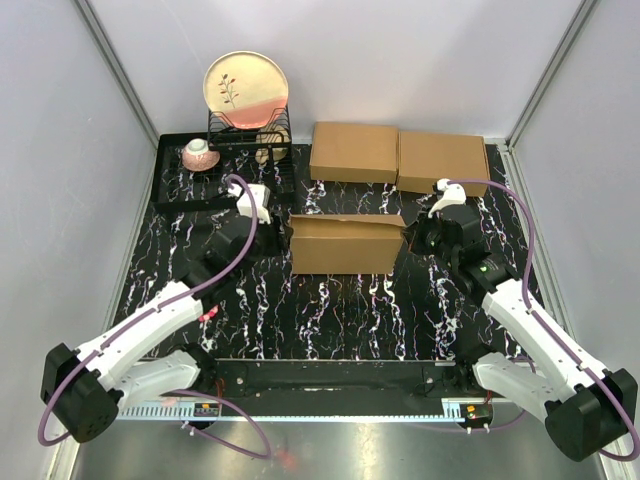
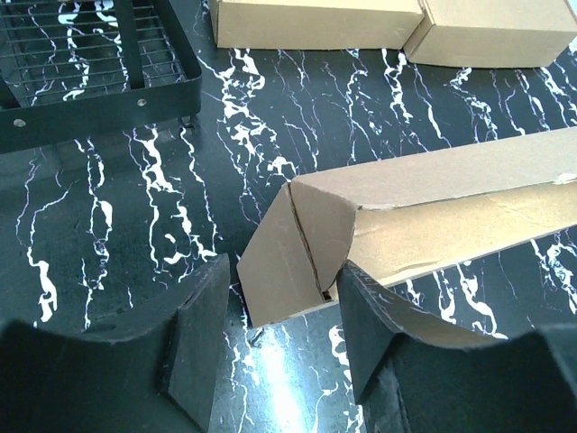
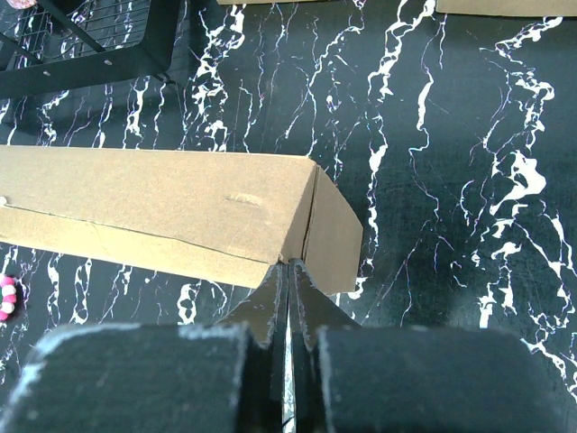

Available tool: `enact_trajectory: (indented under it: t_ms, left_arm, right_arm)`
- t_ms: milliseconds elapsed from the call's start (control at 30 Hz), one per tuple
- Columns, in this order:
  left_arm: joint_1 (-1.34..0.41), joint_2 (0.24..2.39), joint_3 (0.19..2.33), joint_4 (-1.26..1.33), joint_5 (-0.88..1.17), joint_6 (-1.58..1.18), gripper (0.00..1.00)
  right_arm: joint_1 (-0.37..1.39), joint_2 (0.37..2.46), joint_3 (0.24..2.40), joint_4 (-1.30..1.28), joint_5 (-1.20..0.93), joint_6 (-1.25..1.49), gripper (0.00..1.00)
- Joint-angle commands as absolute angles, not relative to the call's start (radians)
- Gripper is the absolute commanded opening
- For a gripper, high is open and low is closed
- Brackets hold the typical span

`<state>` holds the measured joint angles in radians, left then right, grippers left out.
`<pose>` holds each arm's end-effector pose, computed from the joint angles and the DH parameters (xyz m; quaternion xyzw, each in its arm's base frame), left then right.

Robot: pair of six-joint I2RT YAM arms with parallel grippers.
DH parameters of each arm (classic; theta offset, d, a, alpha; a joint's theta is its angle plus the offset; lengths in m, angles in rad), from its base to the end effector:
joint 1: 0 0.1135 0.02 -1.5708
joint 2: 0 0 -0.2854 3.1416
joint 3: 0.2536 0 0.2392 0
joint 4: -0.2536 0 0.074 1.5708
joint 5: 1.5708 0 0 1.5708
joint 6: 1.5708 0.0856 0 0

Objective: Fold the paper box

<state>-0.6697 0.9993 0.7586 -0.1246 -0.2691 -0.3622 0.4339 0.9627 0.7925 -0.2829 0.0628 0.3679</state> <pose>0.2109 -0.1380 0.3007 0.0499 0.8184 -0.1810 0.5432 0.2188 0.0955 0.2979 -0.0113 0.8475 0.1823 0.4983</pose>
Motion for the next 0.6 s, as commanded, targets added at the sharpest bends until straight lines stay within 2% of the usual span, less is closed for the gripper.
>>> enact_trajectory:
  t_ms: [0, 233, 567]
  left_arm:
    - [-0.660, 0.950, 0.778, -0.064, -0.238, -0.350, 0.54]
    - [-0.652, 0.926, 0.779, -0.034, -0.201, -0.341, 0.55]
    - [-0.649, 1.003, 0.784, -0.005, -0.172, -0.344, 0.47]
  right_arm:
    - [0.433, 0.982, 0.807, -0.368, 0.087, 0.376, 0.00]
    - [0.433, 0.980, 0.811, -0.368, 0.081, 0.379, 0.00]
    - [0.433, 0.976, 0.807, -0.371, 0.077, 0.377, 0.00]
